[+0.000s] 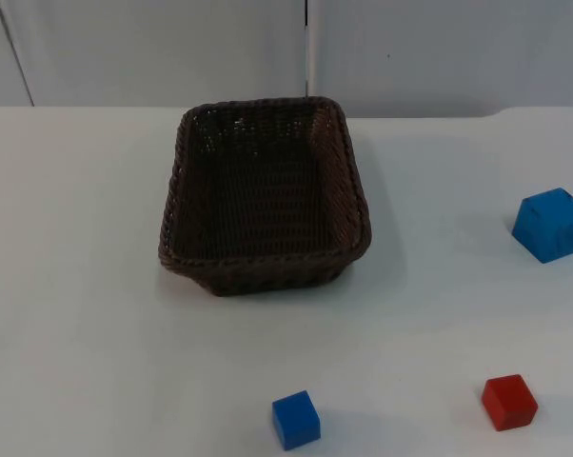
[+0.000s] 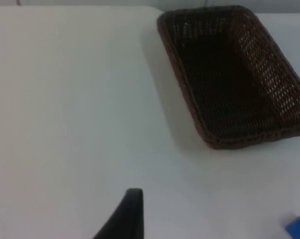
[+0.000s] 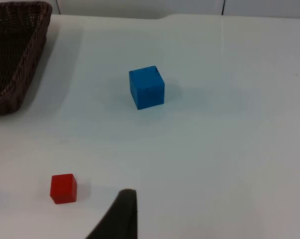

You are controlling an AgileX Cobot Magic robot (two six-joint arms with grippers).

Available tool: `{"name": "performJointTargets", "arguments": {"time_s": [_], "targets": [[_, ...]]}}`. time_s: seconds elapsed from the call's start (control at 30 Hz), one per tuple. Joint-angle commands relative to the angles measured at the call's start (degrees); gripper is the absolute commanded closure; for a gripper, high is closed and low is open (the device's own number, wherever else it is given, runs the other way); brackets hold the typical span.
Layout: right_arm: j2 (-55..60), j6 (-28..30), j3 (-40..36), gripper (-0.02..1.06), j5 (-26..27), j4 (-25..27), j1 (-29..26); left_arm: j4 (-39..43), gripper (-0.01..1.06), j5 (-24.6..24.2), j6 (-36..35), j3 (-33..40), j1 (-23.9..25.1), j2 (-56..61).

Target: Pick up the basket with the left hand and place the largest block into the basket with the right hand.

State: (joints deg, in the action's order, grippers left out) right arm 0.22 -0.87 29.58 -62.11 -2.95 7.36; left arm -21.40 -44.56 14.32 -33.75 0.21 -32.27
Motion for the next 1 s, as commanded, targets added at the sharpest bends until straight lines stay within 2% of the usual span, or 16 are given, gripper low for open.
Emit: {"name": "performJointTargets", "arguments": {"time_s": [0.0,0.2,0.7,0.8,0.97], "targets": [[-0.2,0.2,0.0,-0.01,0.4,0.1,-0.3,-3.2,0.03,2.1,3.2,-1.1,-0.2,-4.3],[-0.2,0.2,0.0,-0.01,0.4,0.1,-0.3,-6.2,0.03,2.1,6.6,-7.3,-0.2,-16.7],[-0.2,0.2,0.0,-0.01,0.4,0.1,-0.3,-9.7,0.03,0.2,8.0,-24.6,-0.2,-40.2],[-0.2,0.2,0.0,-0.01,0.4,0.1,-0.3,-9.5,0.03,-0.1,8.3,-27.0,-1.0,-43.4],[-0.2,0.2,0.0,-0.01,0.4,0.1,-0.3,-8.4,0.03,0.8,8.4,-32.8,-6.2,-51.7]]}}
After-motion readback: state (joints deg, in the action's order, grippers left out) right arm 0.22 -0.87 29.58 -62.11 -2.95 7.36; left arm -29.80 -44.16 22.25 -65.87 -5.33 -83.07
